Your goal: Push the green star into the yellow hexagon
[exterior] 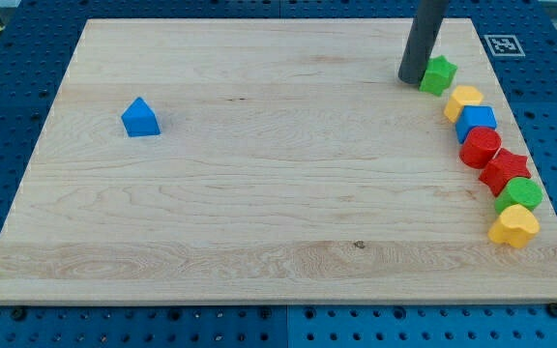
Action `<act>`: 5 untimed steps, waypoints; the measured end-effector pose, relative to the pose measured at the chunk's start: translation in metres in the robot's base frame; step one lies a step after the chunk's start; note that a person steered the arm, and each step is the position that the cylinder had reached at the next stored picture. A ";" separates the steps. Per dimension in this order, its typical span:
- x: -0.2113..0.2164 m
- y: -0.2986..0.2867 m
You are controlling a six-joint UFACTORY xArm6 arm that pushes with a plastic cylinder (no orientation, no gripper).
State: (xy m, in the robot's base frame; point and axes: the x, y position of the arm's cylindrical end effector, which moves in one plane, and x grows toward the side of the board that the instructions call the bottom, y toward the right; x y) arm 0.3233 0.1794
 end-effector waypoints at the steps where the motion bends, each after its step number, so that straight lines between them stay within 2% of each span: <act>1: -0.017 -0.034; 2: -0.036 -0.022; 3: -0.032 0.017; 5: 0.007 0.025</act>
State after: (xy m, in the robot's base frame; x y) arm 0.3302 0.2046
